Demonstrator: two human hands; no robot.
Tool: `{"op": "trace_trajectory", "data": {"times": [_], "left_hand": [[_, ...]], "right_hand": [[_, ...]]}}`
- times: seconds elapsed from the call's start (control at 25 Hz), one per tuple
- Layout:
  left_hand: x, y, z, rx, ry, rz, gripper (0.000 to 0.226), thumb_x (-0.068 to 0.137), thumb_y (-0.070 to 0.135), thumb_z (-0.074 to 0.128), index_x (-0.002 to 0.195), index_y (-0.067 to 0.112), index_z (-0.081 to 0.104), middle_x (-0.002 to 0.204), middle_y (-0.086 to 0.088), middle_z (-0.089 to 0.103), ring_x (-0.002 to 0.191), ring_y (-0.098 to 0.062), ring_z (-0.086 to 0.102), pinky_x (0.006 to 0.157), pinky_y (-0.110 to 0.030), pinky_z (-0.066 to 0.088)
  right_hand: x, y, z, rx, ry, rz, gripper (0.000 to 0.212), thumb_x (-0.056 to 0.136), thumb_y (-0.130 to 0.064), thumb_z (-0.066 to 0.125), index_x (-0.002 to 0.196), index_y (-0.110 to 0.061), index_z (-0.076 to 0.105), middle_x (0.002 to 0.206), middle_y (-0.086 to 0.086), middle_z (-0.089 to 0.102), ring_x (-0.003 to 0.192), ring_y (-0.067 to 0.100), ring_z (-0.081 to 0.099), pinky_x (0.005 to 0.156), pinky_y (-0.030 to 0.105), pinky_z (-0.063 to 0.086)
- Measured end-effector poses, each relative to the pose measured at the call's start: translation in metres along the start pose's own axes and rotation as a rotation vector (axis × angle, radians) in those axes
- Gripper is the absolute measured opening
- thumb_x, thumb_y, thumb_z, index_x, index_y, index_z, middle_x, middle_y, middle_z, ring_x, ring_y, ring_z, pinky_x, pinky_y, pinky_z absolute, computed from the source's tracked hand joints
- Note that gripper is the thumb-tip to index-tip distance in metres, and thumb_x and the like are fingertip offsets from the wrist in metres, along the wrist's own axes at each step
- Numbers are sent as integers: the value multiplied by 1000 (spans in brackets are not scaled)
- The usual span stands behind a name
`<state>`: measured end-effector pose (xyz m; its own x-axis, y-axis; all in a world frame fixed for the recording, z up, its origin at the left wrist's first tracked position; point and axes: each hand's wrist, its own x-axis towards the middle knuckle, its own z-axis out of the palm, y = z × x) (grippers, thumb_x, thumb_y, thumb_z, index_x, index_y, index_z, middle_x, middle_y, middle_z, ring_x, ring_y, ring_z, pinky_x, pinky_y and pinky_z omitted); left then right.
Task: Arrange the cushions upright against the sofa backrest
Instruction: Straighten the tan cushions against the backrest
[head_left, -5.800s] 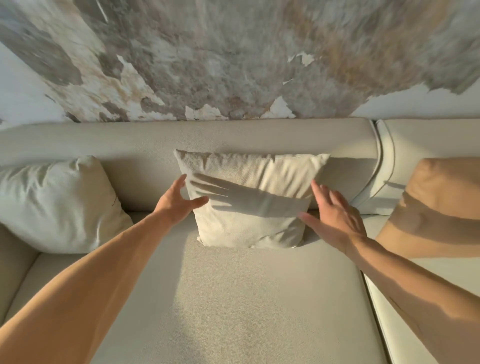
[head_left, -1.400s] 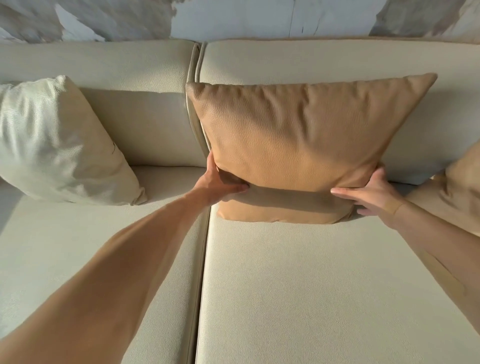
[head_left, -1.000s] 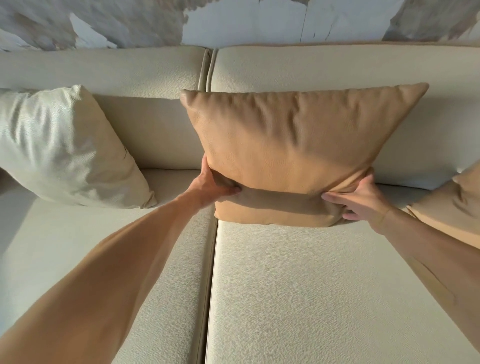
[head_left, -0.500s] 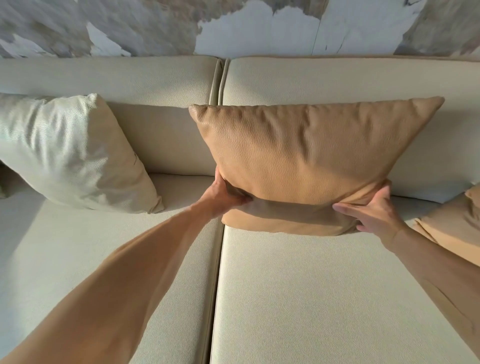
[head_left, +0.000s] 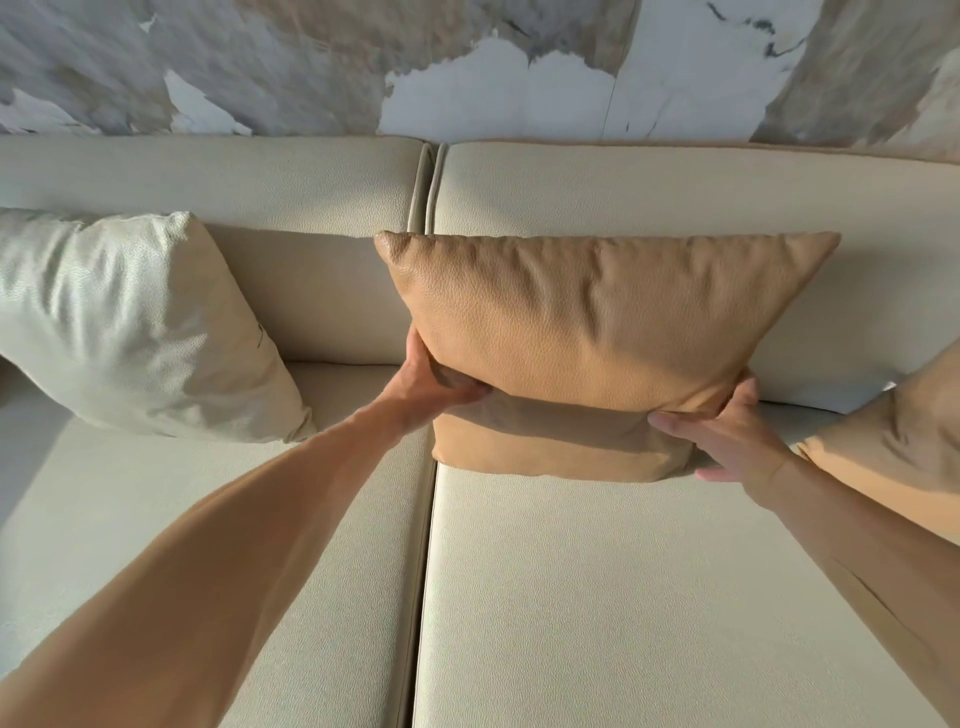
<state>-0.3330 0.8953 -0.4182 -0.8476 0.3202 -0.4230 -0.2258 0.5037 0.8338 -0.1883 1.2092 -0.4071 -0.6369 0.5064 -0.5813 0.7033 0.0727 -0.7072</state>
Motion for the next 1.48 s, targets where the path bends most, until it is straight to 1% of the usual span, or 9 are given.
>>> {"op": "trace_trajectory", "data": {"times": [0.12,0.24,0.36,0.48,0.76,0.92,1.12,1.32,1.48], "left_hand": [[-2,21,-15,4,32,40,112,68,32,88,149,32,11,133,14,45,125,-10,44,100,-26,35],[-5,41,-32,34,68,72,111,70,45,84,150,36,7,139,17,41,127,-9,41,108,-30,32],[-11,56,-45,54,96,82,111,65,60,79,150,43,8,153,11,38,138,-18,39,115,-44,32],[-25,64,-55,138,149,56,103,77,57,73,153,40,6,159,8,28,143,-24,32,116,-44,28],[-94,83,-66,213,197,108,97,82,56,67,156,34,6,162,5,21,146,-21,25,115,-38,24],[-144,98,-85,452,282,182,96,79,67,61,155,33,13,162,4,20,148,-18,20,116,-50,25],[-213,132,-113,710,280,343,106,68,84,46,155,37,8,164,9,6,151,-17,1,119,-54,8],[-267,155,-123,800,280,412,116,56,99,20,154,40,2,165,9,1,151,-18,-5,119,-56,4],[-302,174,-107,793,297,425,118,51,101,17,153,44,0,164,9,-6,151,-19,-5,119,-56,4]], "right_hand": [[-10,-18,-12,-8,69,-148,107,69,-30,86,146,-38,12,130,-11,35,118,24,46,94,53,49],[-21,-37,-25,-150,171,-280,108,71,-33,85,150,-30,11,140,-2,47,121,29,53,102,50,46],[-29,-52,-34,-176,217,-323,107,74,-40,82,152,-29,10,151,1,43,129,31,50,106,39,40],[-44,-63,-40,-208,239,-328,112,77,-42,79,155,-31,0,158,3,33,138,30,42,107,34,33],[-116,-58,-37,-437,145,-447,105,78,-49,73,156,-27,8,160,7,27,144,26,31,110,44,34],[-173,-66,-36,-794,155,-487,91,80,-76,48,155,-36,15,163,1,20,148,27,20,107,55,37],[-242,-97,-50,-963,243,-536,100,68,-89,14,154,-39,13,164,-5,15,150,29,13,111,55,30],[-304,-116,-75,-980,293,-547,86,83,-79,31,155,-39,9,165,-6,12,151,25,6,115,54,21],[-337,-118,-116,-973,340,-554,80,86,-74,36,155,-41,10,165,-8,11,152,25,5,115,55,18]]}}
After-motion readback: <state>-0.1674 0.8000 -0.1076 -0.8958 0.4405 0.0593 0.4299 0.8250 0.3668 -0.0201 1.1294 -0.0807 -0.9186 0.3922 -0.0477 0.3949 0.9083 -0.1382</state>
